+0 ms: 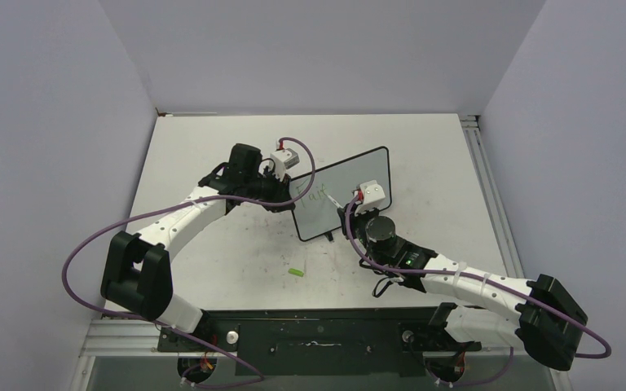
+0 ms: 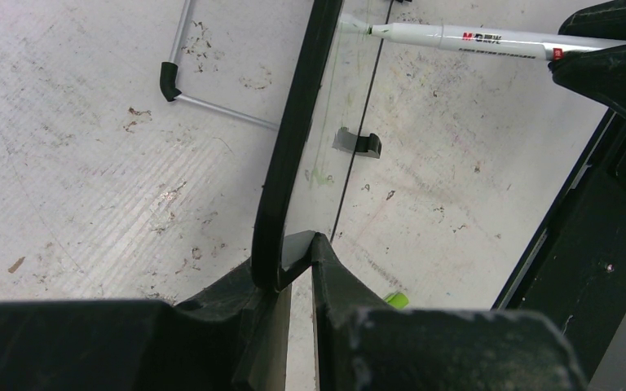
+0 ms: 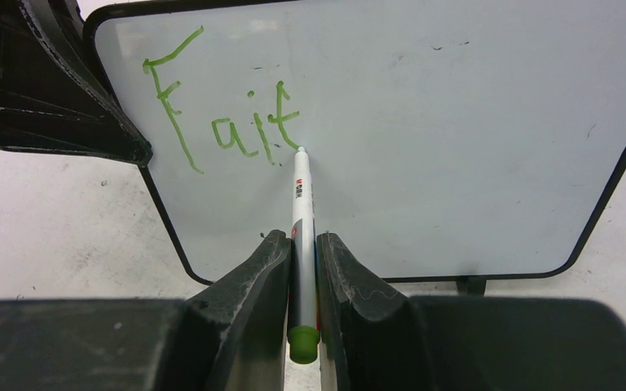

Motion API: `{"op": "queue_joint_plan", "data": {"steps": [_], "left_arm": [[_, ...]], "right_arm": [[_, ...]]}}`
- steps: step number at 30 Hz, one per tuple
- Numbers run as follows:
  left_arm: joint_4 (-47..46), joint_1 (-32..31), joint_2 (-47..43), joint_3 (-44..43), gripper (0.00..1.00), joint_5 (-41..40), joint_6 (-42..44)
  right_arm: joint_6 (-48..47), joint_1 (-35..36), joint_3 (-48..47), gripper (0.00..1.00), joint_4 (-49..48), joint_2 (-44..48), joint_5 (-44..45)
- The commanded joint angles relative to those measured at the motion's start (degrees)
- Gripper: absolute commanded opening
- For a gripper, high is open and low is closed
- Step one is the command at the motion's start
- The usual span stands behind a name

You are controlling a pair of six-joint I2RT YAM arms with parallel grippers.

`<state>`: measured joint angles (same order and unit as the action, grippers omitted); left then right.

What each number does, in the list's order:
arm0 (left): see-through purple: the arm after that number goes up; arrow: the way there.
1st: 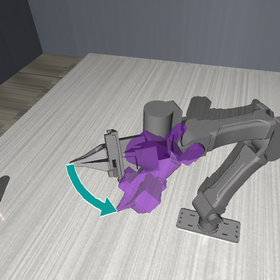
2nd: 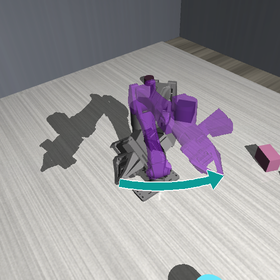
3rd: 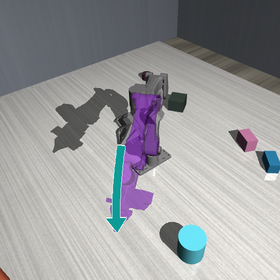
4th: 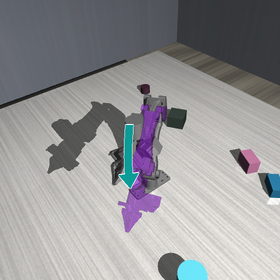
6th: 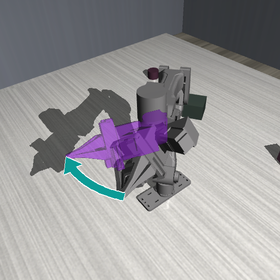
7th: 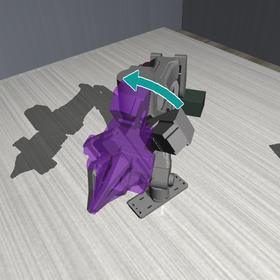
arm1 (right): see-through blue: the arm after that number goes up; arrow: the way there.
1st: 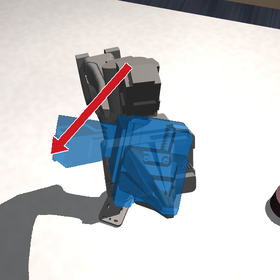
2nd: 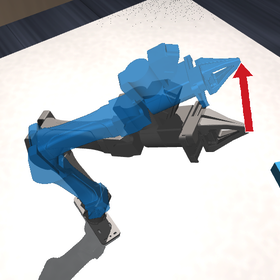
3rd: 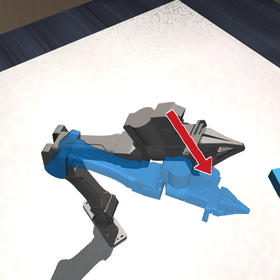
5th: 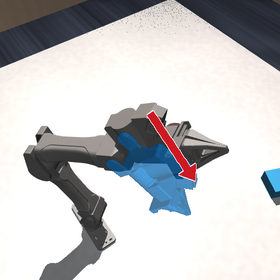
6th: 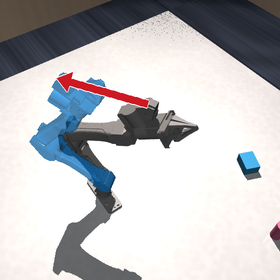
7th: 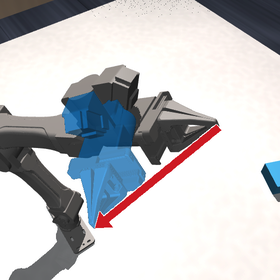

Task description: Write a sentence on the whiteboard

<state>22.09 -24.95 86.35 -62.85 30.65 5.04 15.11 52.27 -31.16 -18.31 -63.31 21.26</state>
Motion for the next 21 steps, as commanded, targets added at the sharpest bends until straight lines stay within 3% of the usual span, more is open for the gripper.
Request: {"op": "queue_joint_plan", "data": {"steps": [1, 11, 21], "left_arm": [[1.24, -0.10, -0.22, -1.66, 0.00, -4.02, 3.44], [1.29, -0.19, -0.33, -1.66, 0.00, -3.94, 3.49], [1.28, -0.43, 0.01, -1.66, 0.00, -3.92, 3.49]], "right_arm": [[-1.40, -0.09, -1.89, 0.05, -0.05, 1.27, 3.05], [-2.18, 0.31, -3.38, 0.05, 1.39, 5.38, 2.82], [-4.69, 0.14, -5.92, 0.05, -2.23, 2.69, 1.58]]}}
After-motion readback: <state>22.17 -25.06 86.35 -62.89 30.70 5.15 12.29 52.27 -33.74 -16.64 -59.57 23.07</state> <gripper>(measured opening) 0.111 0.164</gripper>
